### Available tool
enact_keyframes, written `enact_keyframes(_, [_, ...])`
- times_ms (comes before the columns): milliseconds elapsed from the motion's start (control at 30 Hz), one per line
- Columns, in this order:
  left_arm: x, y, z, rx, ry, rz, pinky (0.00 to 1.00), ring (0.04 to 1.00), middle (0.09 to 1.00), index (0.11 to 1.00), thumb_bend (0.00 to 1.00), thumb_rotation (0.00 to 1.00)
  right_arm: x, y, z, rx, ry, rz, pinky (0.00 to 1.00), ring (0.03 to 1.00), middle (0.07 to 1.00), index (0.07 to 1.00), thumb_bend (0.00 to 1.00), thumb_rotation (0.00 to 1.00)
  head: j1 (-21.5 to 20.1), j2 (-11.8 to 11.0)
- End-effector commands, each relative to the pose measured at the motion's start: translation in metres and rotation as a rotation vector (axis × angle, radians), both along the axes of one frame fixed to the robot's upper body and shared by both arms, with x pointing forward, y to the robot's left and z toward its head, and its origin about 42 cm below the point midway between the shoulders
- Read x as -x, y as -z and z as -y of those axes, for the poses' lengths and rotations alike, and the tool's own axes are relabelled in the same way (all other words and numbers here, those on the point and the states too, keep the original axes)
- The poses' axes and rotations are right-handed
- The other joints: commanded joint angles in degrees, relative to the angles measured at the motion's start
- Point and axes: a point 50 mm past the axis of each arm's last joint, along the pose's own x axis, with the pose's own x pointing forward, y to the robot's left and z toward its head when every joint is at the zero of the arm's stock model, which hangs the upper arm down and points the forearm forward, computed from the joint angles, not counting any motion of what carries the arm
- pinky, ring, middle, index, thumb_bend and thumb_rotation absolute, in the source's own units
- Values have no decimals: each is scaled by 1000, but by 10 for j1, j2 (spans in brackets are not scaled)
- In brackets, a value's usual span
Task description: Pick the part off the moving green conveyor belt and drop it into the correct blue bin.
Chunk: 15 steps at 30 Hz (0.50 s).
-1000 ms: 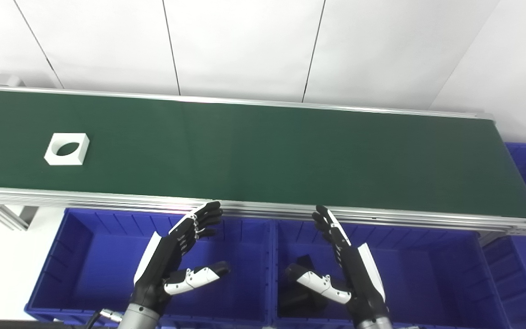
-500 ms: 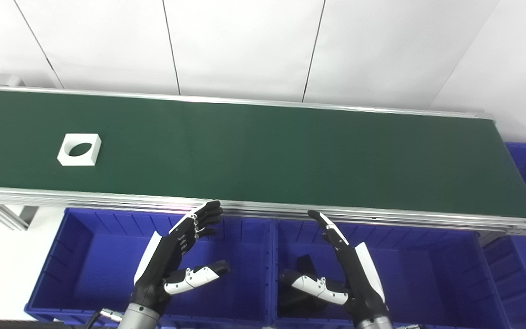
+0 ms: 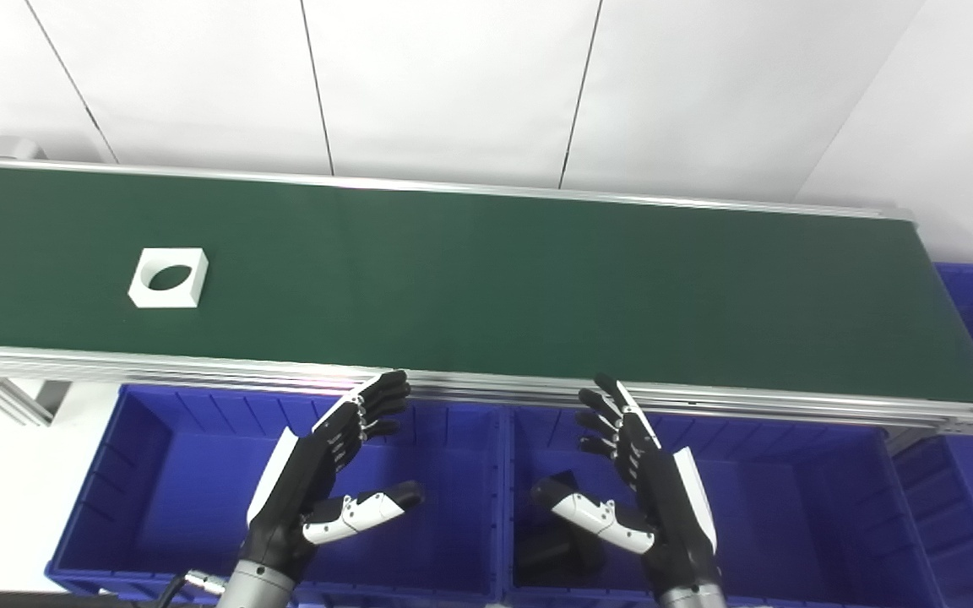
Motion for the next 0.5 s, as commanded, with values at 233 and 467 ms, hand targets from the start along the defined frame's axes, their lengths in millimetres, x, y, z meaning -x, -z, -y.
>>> enact_keyframes(233, [-2, -1, 5, 20, 10, 31, 797, 841, 853, 840, 780, 434, 0, -5, 2, -49, 26, 79, 739, 778, 831, 955, 820, 411, 74, -28])
enact_keyframes(467, [1, 6, 12, 58, 3, 11, 772, 837, 856, 840, 819, 412, 3, 0, 9, -46, 27, 80, 756, 777, 830, 957, 789, 381, 122, -68])
